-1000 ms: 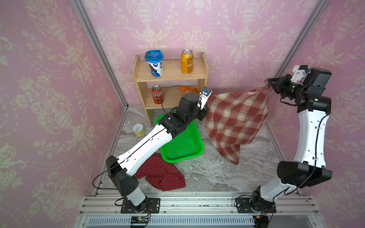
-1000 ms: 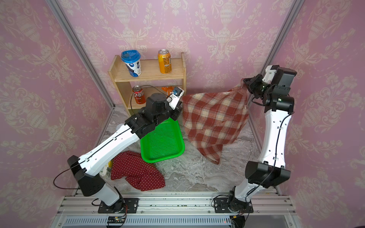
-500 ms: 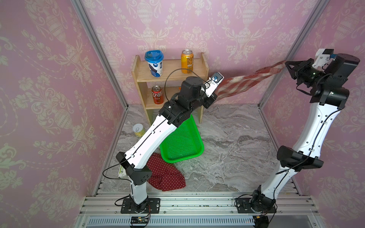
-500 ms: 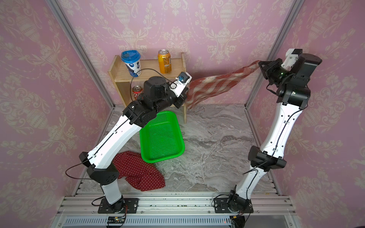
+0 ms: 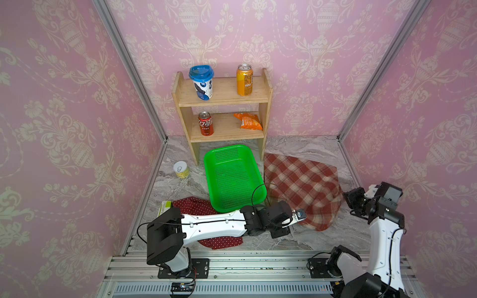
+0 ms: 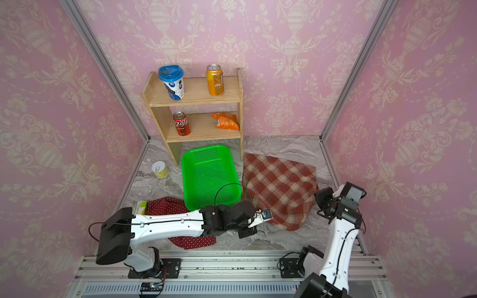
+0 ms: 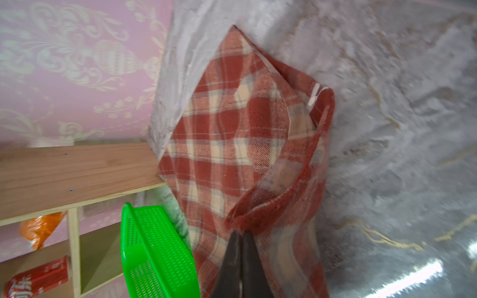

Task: Roll up the skirts
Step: Flatten out the skirt at the center of the board, then fold the skirt at the center of the board.

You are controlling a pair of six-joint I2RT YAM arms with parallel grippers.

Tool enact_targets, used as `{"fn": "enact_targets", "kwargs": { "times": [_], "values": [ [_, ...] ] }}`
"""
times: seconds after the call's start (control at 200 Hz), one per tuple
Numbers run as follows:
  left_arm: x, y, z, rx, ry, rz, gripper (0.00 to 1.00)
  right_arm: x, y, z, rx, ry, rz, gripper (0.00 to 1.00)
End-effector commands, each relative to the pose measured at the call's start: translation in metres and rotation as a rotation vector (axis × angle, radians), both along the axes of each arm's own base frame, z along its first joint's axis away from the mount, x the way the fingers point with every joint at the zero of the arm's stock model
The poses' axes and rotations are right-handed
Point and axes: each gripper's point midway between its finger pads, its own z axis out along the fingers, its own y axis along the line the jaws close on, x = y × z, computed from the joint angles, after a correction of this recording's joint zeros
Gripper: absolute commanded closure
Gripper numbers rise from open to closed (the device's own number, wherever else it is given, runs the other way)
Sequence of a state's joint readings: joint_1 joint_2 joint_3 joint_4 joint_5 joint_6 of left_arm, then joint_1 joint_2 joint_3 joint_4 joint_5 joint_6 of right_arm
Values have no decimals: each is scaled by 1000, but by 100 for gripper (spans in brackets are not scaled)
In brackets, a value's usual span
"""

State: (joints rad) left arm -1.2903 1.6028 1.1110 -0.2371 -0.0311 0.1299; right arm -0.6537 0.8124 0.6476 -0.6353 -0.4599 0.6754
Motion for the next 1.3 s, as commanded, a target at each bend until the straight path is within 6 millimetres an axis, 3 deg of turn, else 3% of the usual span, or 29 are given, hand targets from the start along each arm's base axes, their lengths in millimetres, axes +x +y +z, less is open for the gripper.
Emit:
{"fn": "enact_targets", "kwargs": {
  "times": [0.0,0.19,0.305,0.38,0.485,0.635,0.791,0.896,1.136,1.291],
  "values": [
    [-25,-13,4,-83,70,4,100,-13,-14,-5,-80,-28,-51,100],
    [-45,0,-25,-57,127,31,100,-45,-16,-39,-78,45,-158,100],
    [-40,19,-45,2,110,91,100,-53,-14,-54,-59,31,-202,100],
    [-28,29,-45,7,60,149,100,-49,-13,-54,-45,-1,-207,100],
    [8,39,-23,-35,-25,282,100,-38,-20,-41,-37,-38,-214,100],
    [79,56,12,-72,-85,480,100,-15,-37,-20,-10,-90,-222,100],
    [139,62,35,-97,-129,572,100,15,-50,0,3,-143,-181,100],
    [173,60,41,-95,-155,602,100,33,-59,7,-20,-133,-162,100],
    [241,51,35,-60,-196,645,100,82,-73,18,-51,-140,-113,100],
    [284,58,28,-29,-195,684,100,105,-85,15,-44,-128,-110,100]
  ]
}}
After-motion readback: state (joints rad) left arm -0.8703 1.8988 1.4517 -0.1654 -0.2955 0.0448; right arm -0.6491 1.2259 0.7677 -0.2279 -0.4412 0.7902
